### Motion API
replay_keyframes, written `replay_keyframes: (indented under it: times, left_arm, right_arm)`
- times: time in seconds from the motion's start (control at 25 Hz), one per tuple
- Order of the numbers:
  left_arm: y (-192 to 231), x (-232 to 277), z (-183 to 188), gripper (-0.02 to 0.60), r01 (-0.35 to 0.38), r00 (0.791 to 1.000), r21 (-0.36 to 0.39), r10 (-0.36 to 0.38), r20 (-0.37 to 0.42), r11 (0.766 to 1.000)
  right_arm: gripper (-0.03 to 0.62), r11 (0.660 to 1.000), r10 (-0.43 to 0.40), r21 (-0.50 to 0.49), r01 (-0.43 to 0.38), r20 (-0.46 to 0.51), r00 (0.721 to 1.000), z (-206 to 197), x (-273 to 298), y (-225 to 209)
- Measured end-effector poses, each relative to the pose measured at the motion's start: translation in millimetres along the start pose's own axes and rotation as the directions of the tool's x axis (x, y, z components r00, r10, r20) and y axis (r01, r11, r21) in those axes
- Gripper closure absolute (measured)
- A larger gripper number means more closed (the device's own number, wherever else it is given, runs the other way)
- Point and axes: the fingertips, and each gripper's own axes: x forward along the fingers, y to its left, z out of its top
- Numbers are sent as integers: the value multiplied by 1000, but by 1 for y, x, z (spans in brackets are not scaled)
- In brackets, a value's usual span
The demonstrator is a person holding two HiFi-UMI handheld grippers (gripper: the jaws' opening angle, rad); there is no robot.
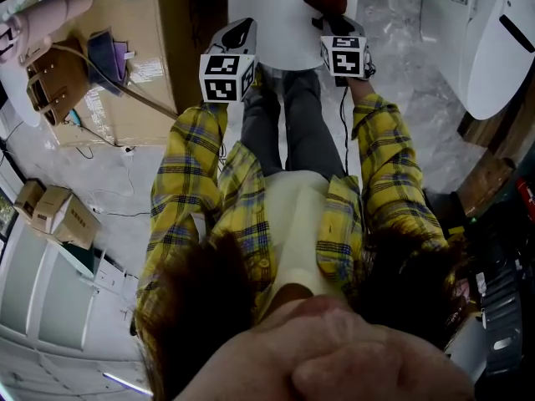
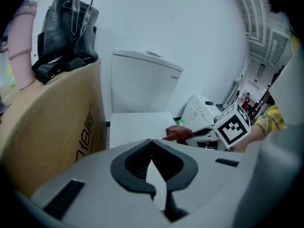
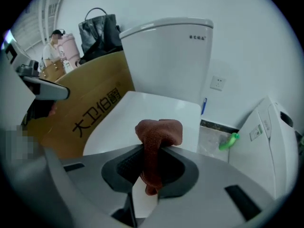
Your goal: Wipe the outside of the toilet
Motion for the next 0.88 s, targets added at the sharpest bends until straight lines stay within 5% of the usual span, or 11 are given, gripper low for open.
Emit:
replay_keyframes:
  times: [0.32, 0.88]
  left_arm:
    - [20, -21, -19, 572, -55, 998, -31, 55, -6, 998]
    - [46, -44, -46, 572, -118, 993, -101, 117, -12, 988]
  right_arm:
    - [510, 979, 186, -98, -180, 50, 981, 34, 4, 97]
    - [510, 928, 321, -186, -322, -38, 946, 36, 34, 183]
